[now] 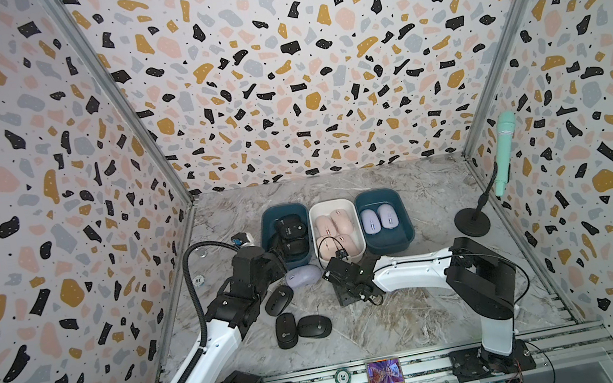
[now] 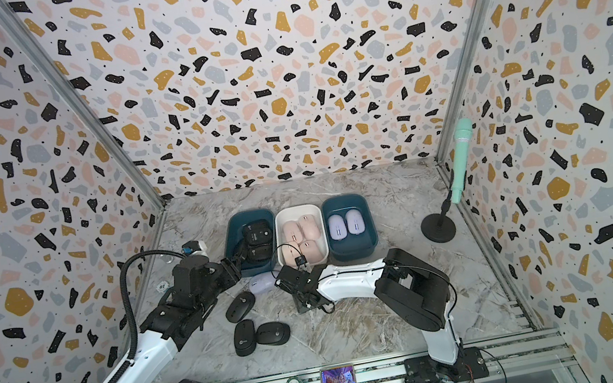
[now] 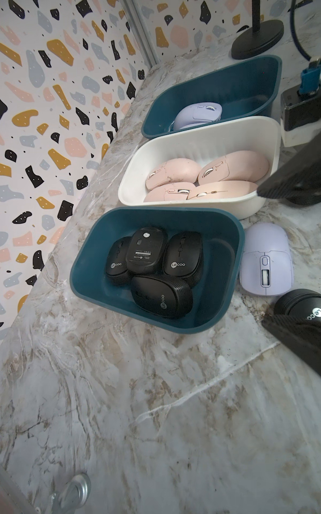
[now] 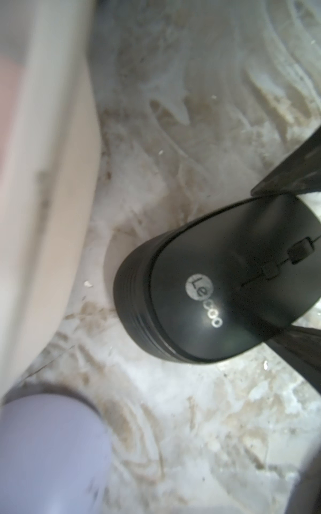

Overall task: Place the mice by color into the storage box
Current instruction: Pick up the mouse from the center of the board.

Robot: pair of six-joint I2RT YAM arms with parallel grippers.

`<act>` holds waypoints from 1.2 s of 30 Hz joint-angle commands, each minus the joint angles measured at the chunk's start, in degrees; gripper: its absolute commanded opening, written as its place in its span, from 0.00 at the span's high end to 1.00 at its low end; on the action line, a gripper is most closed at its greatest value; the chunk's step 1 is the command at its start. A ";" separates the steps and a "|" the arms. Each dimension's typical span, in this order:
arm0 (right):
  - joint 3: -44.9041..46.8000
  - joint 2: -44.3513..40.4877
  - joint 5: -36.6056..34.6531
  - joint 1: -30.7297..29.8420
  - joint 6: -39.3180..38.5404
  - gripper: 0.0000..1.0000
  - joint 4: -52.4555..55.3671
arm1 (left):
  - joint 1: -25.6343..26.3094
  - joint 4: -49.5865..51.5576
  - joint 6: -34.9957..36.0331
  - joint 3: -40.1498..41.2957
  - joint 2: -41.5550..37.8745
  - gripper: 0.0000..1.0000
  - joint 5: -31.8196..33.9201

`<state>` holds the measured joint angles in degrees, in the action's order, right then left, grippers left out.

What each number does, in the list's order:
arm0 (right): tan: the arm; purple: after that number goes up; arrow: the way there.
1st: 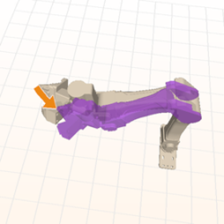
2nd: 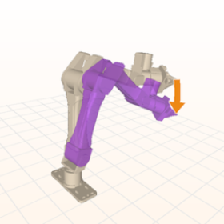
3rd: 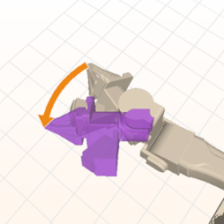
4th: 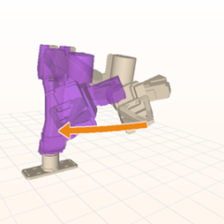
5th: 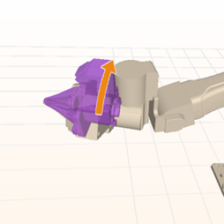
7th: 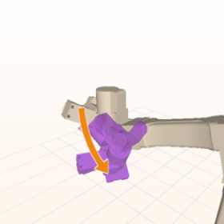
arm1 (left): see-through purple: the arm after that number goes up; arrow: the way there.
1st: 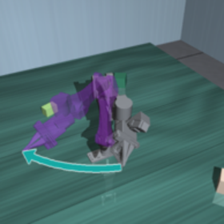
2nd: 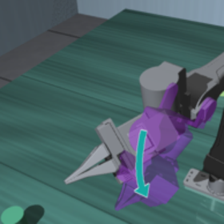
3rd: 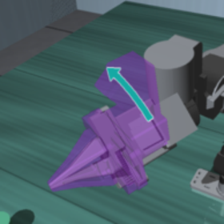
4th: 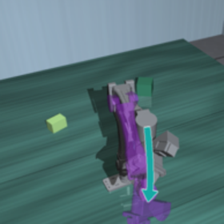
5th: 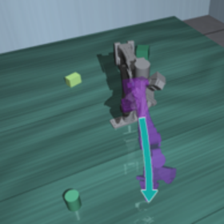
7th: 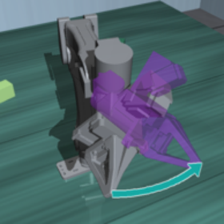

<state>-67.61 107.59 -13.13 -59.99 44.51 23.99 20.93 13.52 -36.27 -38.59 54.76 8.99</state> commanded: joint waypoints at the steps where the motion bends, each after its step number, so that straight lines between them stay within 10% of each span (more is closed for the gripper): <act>1: -0.22 -1.18 1.65 0.52 -2.56 0.29 -2.21 | -0.30 -1.53 0.85 -0.60 0.59 0.34 -0.91; 13: -1.70 0.62 2.58 2.46 -6.93 0.21 -4.50 | -0.36 0.10 1.31 -1.78 1.22 0.34 -0.21; 36: 0.11 -2.60 1.44 1.04 -9.92 0.37 -4.36 | -0.36 0.68 0.94 -1.93 1.22 0.34 0.28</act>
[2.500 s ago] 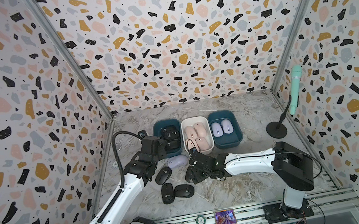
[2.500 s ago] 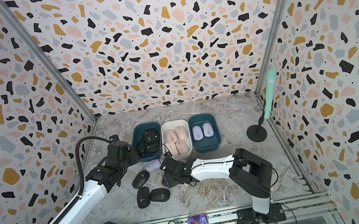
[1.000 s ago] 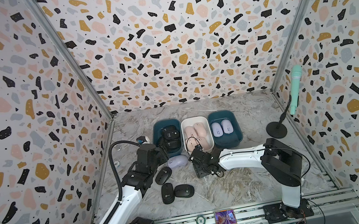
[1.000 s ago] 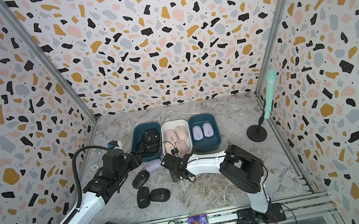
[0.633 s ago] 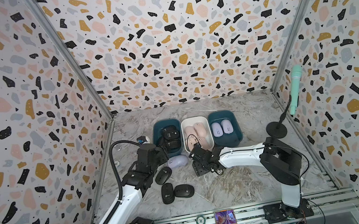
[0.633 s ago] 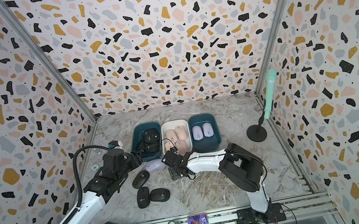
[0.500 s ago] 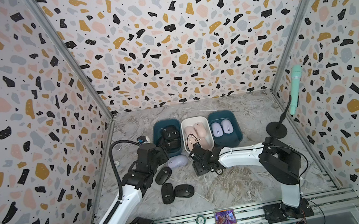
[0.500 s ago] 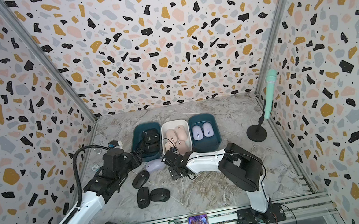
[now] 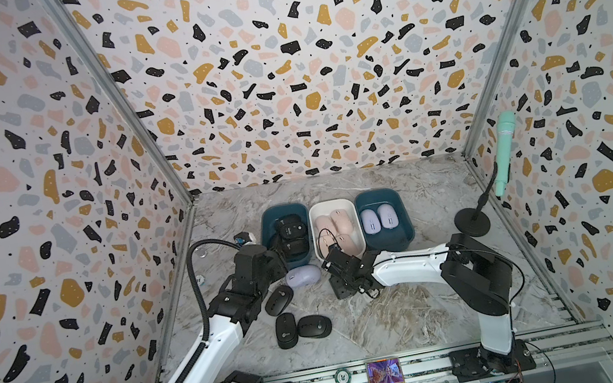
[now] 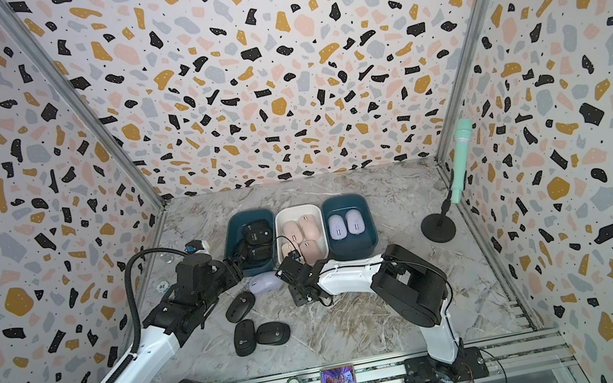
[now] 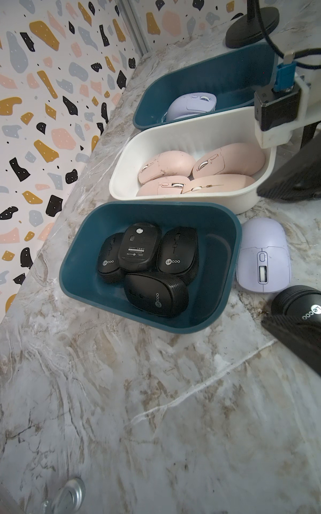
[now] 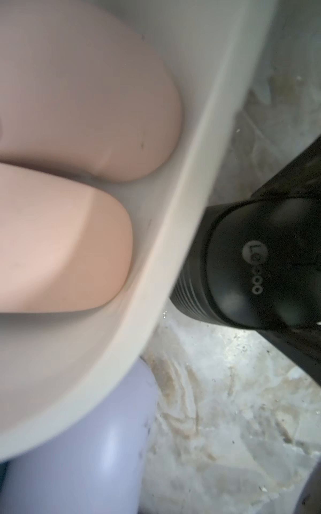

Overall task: Place the mice by color into the storage box
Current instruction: Pick up the mouse from the center of the board, then place the mouse in the storage box.

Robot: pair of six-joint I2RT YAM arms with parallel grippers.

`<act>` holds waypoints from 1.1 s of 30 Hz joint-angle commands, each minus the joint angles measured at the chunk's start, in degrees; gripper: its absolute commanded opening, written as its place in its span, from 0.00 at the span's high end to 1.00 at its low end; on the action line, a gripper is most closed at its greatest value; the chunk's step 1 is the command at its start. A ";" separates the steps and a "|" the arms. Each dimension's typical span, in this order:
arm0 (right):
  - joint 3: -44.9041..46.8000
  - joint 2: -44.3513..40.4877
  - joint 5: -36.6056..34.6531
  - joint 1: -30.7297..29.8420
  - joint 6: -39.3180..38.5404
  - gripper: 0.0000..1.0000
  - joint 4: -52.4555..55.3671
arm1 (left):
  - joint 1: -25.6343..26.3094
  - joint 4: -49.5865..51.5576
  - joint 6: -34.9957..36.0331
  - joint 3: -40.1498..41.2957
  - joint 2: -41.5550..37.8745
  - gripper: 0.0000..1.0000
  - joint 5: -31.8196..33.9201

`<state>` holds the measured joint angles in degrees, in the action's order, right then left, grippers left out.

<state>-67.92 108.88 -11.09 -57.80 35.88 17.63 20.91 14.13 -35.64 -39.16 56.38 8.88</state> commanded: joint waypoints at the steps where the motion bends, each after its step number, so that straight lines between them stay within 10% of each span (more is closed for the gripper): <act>1: 0.40 -4.46 -0.60 -1.34 -1.33 0.38 2.48 | -0.29 0.06 0.31 -1.45 -0.34 0.34 0.55; 20: -7.86 -9.79 1.20 -2.49 -6.59 0.38 1.84 | -0.34 6.98 2.74 -6.60 -1.93 0.34 9.12; 33: -31.54 7.34 6.80 3.43 -16.24 0.37 -1.26 | -0.60 8.46 3.51 -8.65 -2.67 0.33 10.53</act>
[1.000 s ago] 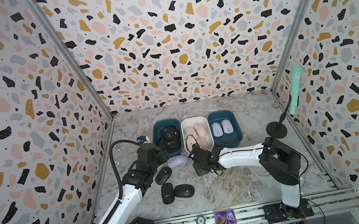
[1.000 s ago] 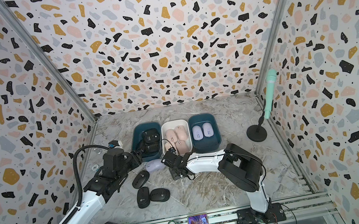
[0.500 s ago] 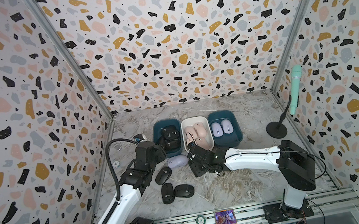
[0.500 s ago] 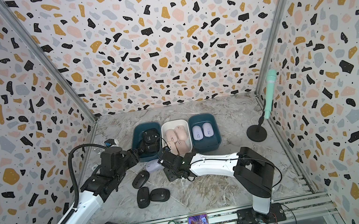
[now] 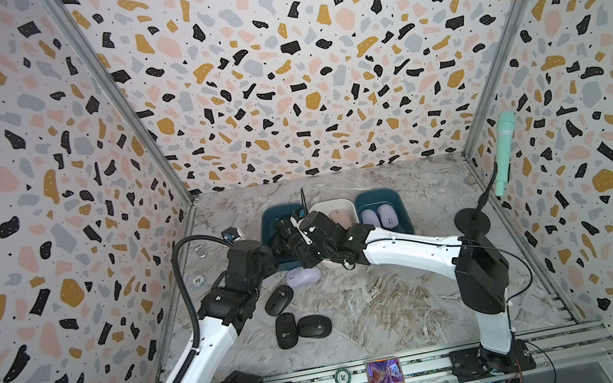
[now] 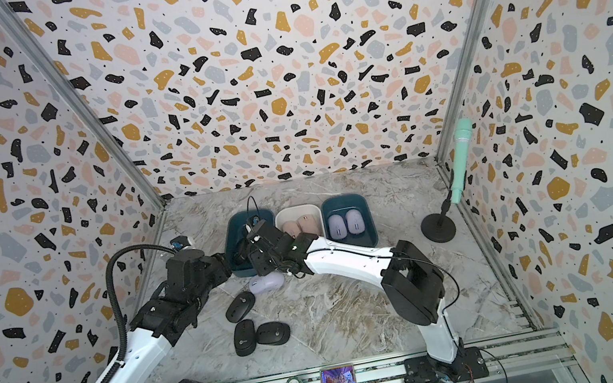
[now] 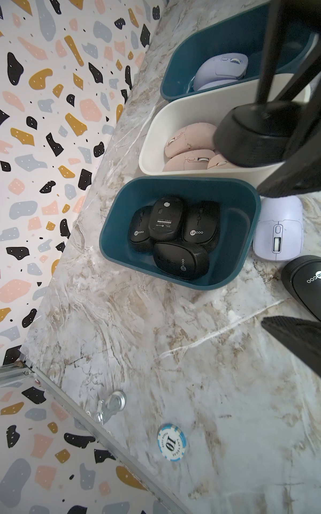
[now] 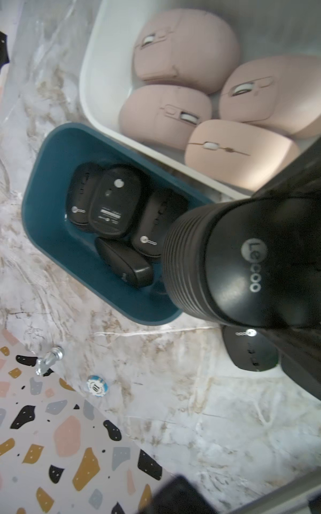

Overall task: Place the mice by color into the storage box
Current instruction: Place the mouse in the storage box.

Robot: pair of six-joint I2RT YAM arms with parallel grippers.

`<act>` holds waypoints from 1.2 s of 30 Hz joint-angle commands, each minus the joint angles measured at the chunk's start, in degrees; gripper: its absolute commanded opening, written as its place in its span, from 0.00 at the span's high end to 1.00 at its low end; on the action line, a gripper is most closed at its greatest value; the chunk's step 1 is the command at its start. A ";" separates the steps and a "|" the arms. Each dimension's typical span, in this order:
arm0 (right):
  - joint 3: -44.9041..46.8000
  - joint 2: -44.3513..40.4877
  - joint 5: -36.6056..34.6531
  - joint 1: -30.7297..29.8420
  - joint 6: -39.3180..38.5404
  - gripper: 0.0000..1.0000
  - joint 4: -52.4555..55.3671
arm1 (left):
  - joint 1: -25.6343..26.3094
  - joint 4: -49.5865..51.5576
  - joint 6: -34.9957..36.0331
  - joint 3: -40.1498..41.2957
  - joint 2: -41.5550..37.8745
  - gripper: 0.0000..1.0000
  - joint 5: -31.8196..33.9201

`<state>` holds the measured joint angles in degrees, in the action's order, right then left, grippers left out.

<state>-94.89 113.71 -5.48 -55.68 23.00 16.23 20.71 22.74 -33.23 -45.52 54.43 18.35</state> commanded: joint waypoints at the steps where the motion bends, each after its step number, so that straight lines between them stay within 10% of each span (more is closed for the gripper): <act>1: -6.71 4.36 1.70 2.00 -3.49 0.37 0.44 | -0.32 0.01 1.15 -2.36 -0.78 0.33 1.15; 18: -26.66 23.00 8.57 6.81 -3.26 0.35 4.43 | -0.64 1.43 2.04 -1.87 -0.76 0.32 1.05; 36: -26.69 19.80 9.69 7.25 -3.40 0.26 2.87 | -0.66 2.30 1.14 -0.98 -1.01 0.32 0.32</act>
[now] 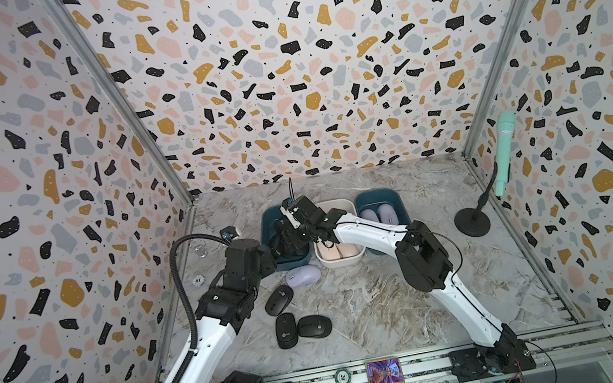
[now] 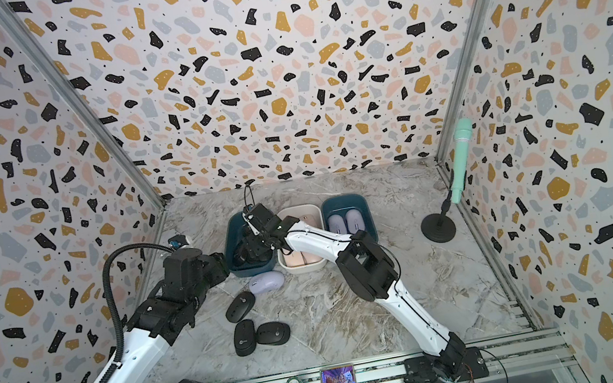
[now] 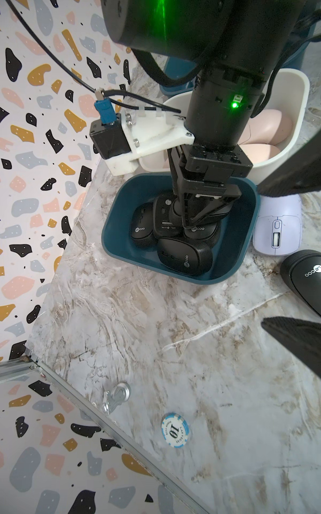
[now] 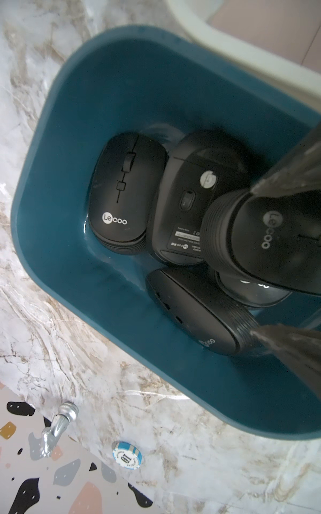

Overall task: Place the mice by color into the storage box
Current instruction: Place the mouse in the storage box, then pick up the mouse from the center of the board.

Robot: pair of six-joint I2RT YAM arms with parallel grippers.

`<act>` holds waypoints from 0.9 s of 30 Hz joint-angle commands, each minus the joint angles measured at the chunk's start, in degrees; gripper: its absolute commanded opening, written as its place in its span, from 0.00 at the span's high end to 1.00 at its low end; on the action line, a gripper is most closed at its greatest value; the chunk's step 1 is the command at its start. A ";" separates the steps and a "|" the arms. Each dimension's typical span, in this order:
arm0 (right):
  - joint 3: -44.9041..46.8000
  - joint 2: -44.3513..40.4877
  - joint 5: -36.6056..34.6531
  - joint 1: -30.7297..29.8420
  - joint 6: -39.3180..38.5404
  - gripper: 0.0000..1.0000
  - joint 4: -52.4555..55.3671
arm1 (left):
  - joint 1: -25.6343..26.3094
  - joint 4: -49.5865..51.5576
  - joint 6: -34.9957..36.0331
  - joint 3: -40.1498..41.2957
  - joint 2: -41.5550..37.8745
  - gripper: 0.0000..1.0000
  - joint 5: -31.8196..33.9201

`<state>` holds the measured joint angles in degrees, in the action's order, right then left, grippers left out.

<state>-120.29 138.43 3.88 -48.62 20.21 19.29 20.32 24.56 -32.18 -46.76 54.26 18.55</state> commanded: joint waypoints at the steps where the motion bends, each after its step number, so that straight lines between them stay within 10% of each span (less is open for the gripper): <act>1: -0.78 -5.82 0.43 0.19 -0.66 0.26 -0.66 | -0.28 0.48 0.00 0.36 -0.89 0.32 0.09; 13: 11.72 -18.92 0.99 -0.12 -0.61 0.26 -6.71 | -0.20 1.74 -0.74 0.45 -0.35 0.32 -1.17; 27: 53.90 -47.99 -0.16 -8.56 -10.84 0.26 -14.54 | -0.27 6.64 2.59 1.76 0.45 0.33 -0.85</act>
<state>-70.61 95.37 4.56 -53.60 14.11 6.50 20.32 29.65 -31.75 -45.84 54.39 17.63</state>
